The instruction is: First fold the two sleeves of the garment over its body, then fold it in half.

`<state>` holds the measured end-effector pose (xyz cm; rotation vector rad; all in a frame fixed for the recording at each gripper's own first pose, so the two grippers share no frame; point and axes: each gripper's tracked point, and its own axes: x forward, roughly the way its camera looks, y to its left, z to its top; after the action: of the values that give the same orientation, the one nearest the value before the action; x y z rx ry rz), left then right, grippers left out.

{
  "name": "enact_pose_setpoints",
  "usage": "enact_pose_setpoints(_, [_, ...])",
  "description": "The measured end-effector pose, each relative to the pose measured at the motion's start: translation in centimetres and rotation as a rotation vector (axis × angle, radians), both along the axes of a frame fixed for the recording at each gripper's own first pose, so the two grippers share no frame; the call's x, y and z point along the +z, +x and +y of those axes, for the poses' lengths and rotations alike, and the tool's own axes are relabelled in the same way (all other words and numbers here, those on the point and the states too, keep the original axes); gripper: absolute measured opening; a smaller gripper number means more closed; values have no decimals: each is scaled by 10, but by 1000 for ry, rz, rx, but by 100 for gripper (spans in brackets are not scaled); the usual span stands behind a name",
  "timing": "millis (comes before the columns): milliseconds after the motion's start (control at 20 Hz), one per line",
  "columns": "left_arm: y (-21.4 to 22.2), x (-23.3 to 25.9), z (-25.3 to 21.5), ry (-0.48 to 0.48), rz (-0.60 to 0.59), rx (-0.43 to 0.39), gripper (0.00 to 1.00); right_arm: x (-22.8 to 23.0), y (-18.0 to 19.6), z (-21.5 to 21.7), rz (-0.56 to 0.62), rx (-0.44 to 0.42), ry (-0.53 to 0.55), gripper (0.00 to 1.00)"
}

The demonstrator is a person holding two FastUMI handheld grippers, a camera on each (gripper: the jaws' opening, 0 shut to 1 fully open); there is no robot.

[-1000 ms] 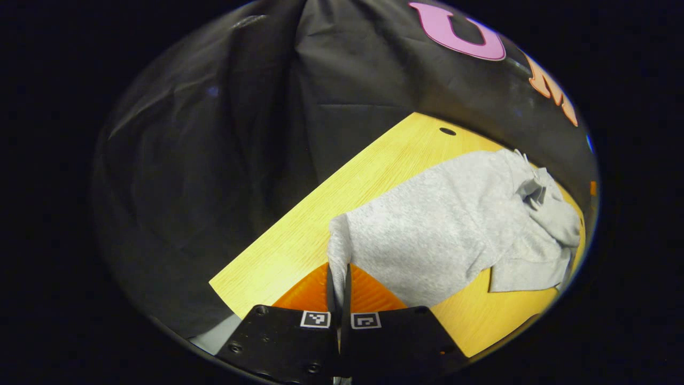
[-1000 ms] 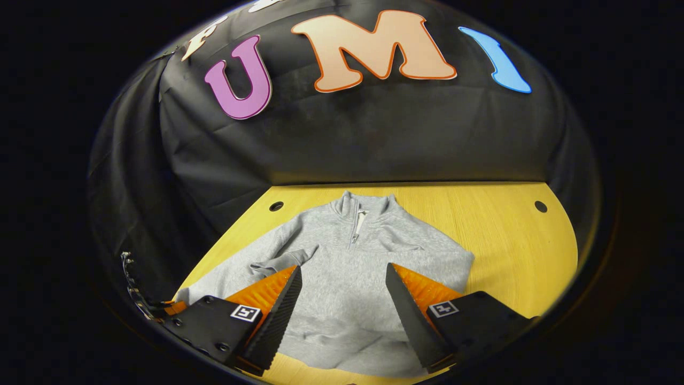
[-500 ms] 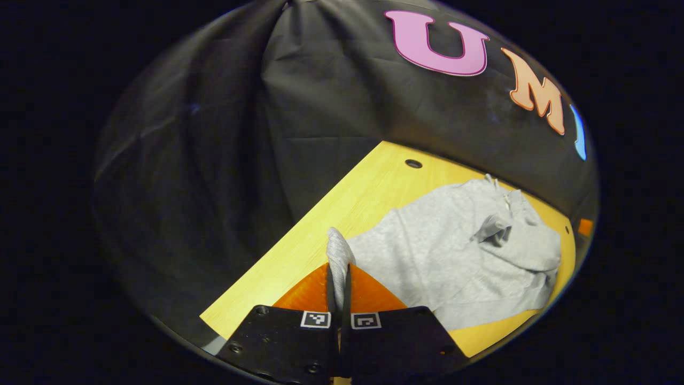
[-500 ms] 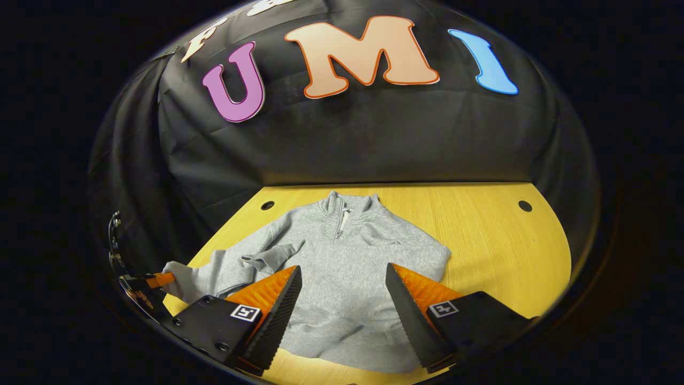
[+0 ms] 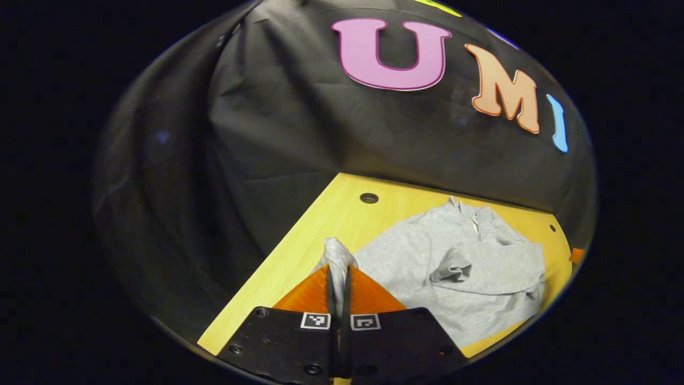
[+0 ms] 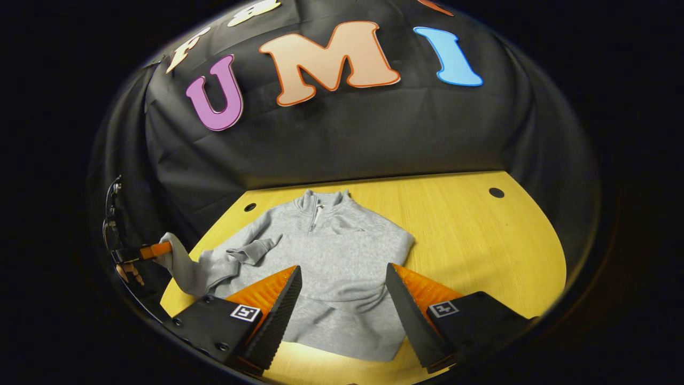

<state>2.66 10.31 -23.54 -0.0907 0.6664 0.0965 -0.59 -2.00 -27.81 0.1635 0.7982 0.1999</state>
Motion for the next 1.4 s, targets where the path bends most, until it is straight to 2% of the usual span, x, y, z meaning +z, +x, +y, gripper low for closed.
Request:
enact_pose_setpoints(100, [14,3,-20,-2,-7,-38,0,4,-6,-14,0,-18,-8,95])
enact_pose_setpoints(400, [47,28,-108,-45,-76,-192,0,8,-27,-52,9,-73,-22,94])
enact_pose_setpoints(500, [55,35,-138,-69,-89,-235,0,9,-33,-64,11,-86,-27,98])
enact_pose_setpoints(550, [57,39,-151,-77,-95,-253,0,9,-37,-69,13,-92,-28,94])
enact_pose_setpoints(650, [62,42,-175,-82,-100,-281,0,10,-44,-82,16,-107,-30,98])
enact_pose_setpoints(700, [65,44,-189,-87,-105,-297,0,10,-47,-87,18,-115,-29,94])
enact_pose_setpoints(750, [68,48,-201,-90,-111,-312,0,12,-52,-93,18,-122,-29,98])
enact_pose_setpoints(800, [69,52,-213,-92,-116,-329,0,13,-55,-99,19,-128,-30,94])
enact_pose_setpoints(1050, [79,60,-277,-95,-138,-415,0,12,-75,-125,25,-164,-30,94])
enact_pose_setpoints(1100, [80,59,-290,-98,-137,-432,0,12,-79,-130,28,-170,-29,98])
enact_pose_setpoints(1200, [81,56,-315,-99,-125,-462,0,10,-91,-140,36,-180,-33,94])
enact_pose_setpoints(1300, [79,51,-343,-98,-114,-498,0,8,-101,-151,45,-194,-35,98])
enact_pose_setpoints(1400, [75,44,-368,-95,-103,-534,0,5,-110,-159,56,-214,-33,98])
